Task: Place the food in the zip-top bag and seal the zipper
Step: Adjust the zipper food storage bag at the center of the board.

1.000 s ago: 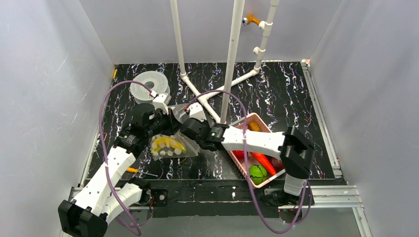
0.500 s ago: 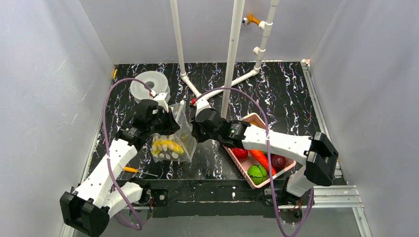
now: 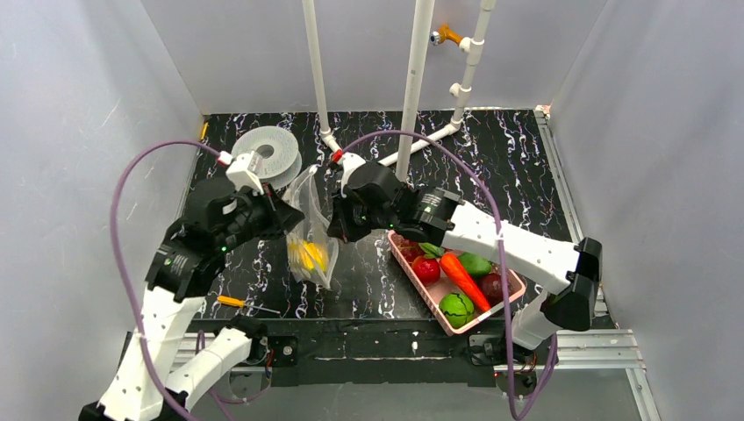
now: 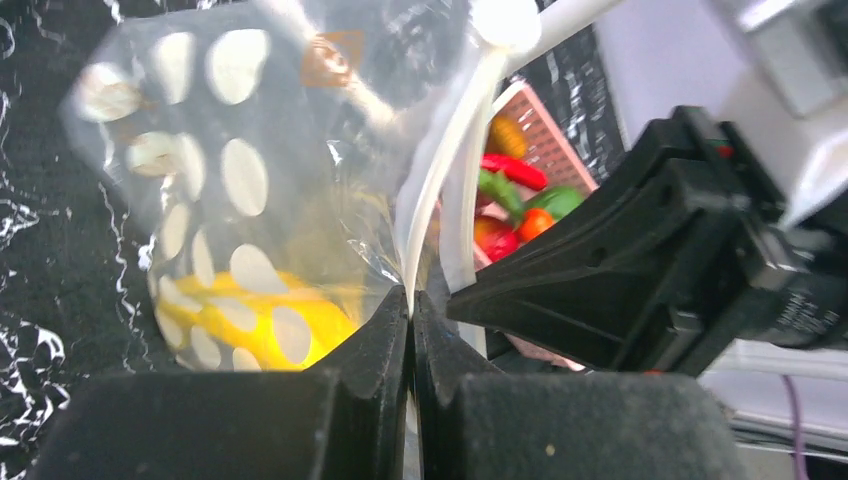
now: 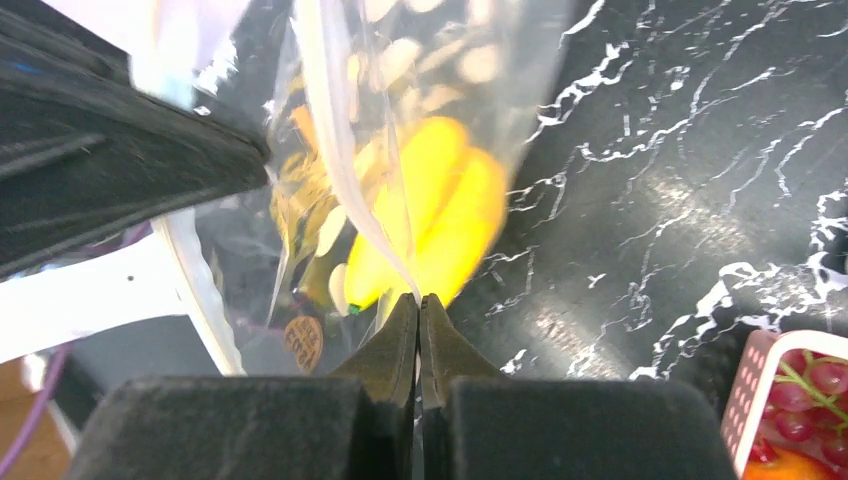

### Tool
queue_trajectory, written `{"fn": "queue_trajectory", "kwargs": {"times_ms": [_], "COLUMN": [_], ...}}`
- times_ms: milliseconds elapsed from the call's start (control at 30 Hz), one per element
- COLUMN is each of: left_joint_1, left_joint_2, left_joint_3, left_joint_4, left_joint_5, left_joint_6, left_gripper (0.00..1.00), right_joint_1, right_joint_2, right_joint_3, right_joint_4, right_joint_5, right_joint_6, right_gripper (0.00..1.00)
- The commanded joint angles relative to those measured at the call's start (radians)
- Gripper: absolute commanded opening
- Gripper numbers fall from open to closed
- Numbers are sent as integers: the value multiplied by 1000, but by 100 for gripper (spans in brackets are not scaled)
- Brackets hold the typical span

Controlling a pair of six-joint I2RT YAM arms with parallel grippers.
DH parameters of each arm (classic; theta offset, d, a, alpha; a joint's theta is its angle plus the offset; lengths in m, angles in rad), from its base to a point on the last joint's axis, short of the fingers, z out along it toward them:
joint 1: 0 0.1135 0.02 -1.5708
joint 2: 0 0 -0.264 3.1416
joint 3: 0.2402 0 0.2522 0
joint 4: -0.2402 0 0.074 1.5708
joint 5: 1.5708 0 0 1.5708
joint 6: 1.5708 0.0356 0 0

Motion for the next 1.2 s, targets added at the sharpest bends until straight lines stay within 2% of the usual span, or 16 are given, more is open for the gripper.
{"fn": "queue_trajectory", "kwargs": {"times_ms": [0, 100, 200, 267, 467, 767, 900, 1033, 1100, 1167], "left_joint_1": [-1, 0, 0, 1, 1, 2, 2, 1, 2, 1], "left_joint_2": [-5, 65, 144, 141, 14, -3, -12, 26, 62, 89], "left_joint_3": [49, -26, -75, -77, -72, -58, 6, 0, -8, -24], "left_joint_4": [-75, -47, -20, -16, 27, 38, -11, -37, -48, -40], "left_joint_5": [-24, -38, -35, -25, -40, 16, -40, -53, -41, -28], "left_joint_6": [-76, -92, -90, -83, -49, -65, -87, -99, -91, -84], "left_gripper": [0, 0, 0, 0, 0, 0, 0, 0, 0, 0], "right_joint_1": [-25, -98, -116, -115, -114, -113, -116, -115, -115, -114], "right_joint_2": [-23, 41, 109, 129, 33, -42, -60, -14, 21, 43], "right_joint_3": [64, 63, 98, 119, -2, -47, -93, -77, -52, -9], "right_joint_4": [-133, -120, -153, -183, -32, 88, 178, 125, 53, -49], "right_joint_5": [-163, -270, -259, -287, -349, -493, -572, -506, -428, -328], "right_joint_6": [38, 41, 7, -9, 15, 78, 121, 111, 76, 24], "right_gripper": [1, 1, 1, 1, 1, 1, 1, 2, 13, 19]}}
